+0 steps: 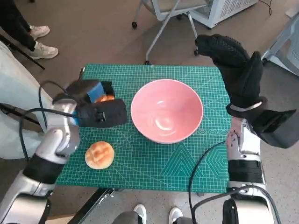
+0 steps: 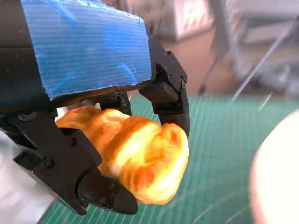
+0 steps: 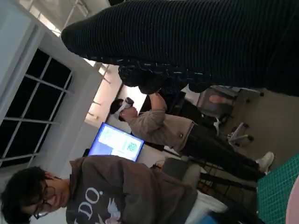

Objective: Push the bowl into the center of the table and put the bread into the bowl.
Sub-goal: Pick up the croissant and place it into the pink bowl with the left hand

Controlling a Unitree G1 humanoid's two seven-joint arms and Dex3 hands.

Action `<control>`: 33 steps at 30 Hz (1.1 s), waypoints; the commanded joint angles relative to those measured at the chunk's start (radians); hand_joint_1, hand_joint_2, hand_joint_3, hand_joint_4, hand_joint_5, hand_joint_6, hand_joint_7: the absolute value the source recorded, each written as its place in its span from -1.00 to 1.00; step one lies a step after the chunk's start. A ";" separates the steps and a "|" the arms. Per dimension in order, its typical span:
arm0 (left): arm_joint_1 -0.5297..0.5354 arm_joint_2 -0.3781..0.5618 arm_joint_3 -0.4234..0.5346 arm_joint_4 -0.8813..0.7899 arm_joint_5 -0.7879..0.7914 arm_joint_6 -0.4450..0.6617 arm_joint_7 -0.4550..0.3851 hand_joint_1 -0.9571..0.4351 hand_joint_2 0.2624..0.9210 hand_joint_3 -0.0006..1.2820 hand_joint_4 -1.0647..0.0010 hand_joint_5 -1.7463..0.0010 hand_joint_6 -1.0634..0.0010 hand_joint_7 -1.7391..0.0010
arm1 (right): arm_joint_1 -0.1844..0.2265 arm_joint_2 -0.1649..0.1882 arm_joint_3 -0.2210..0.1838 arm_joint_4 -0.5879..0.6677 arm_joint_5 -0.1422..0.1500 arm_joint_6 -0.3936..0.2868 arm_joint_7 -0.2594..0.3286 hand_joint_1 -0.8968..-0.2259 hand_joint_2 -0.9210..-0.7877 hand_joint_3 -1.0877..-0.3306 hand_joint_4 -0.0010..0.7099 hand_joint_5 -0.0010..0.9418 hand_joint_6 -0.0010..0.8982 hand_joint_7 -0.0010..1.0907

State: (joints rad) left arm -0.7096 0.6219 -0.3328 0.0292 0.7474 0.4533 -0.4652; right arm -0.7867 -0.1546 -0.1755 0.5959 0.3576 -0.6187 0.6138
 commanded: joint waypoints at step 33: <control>-0.121 -0.230 -0.130 -0.081 0.063 -0.236 0.005 0.38 0.95 -0.88 -0.25 -0.53 -0.37 -0.06 | 0.048 -0.021 -0.021 -0.049 0.030 0.033 0.028 -0.34 -1.00 -0.03 -0.57 -1.00 -1.00 -0.01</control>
State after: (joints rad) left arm -0.8151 0.3985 -0.4506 -0.0965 0.7898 0.2412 -0.4804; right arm -0.7671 -0.1763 -0.1970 0.5531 0.3893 -0.6005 0.6468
